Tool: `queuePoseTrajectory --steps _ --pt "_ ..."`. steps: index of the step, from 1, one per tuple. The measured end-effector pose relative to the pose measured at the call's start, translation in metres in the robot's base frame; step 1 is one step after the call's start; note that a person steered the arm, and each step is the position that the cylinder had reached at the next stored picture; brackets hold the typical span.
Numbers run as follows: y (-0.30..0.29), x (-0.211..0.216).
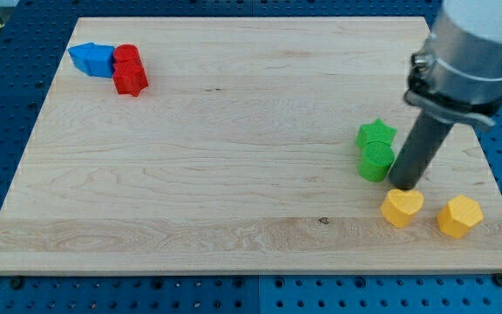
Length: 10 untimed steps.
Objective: Slide the yellow hexagon towards the yellow heart
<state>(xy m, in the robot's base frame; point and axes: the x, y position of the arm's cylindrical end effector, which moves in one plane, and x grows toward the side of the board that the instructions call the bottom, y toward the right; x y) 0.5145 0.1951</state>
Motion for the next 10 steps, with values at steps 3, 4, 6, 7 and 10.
queuePoseTrajectory --steps 3,4,6,7,10 --pt "0.068 0.032" --pt "0.072 0.070" --pt "0.068 0.073" --pt "0.052 0.073" --pt "0.014 0.073"
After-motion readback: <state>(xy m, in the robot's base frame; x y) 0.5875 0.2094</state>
